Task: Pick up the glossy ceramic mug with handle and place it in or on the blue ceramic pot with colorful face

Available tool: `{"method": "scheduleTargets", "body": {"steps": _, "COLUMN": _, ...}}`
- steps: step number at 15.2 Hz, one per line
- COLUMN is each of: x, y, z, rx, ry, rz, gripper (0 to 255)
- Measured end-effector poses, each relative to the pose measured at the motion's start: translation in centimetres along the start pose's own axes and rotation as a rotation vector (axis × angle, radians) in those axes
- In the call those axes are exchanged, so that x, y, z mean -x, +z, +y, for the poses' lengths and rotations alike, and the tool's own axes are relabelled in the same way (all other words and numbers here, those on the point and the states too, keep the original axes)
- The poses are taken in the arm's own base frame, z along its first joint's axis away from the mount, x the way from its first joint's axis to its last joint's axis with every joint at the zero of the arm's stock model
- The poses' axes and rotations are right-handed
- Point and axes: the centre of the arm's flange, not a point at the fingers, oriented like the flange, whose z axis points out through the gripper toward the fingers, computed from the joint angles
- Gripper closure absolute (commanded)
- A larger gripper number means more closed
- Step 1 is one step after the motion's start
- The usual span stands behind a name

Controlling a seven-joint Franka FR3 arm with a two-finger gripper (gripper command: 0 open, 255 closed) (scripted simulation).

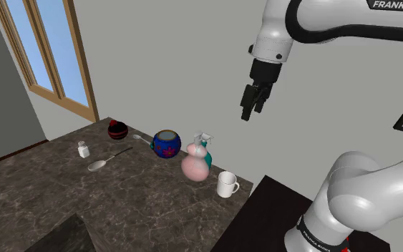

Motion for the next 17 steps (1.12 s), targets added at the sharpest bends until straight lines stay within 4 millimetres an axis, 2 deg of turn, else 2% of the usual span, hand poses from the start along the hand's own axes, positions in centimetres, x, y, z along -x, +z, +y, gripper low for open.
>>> {"method": "scheduleTargets", "body": {"steps": 1, "x": 0.0, "y": 0.0, "z": 0.0, "rx": 0.000, "ry": 0.000, "rz": 0.000, "gripper": 0}}
{"method": "scheduleTargets", "body": {"steps": 3, "x": -0.2, "y": 1.4, "z": 0.7, "rx": 0.000, "ry": 0.000, "rz": 0.000, "gripper": 0}}
{"method": "scheduleTargets", "body": {"steps": 17, "x": -2.6, "y": 18.2, "z": 7.6, "rx": -0.003, "ry": -0.001, "rz": 0.006, "gripper": 0}}
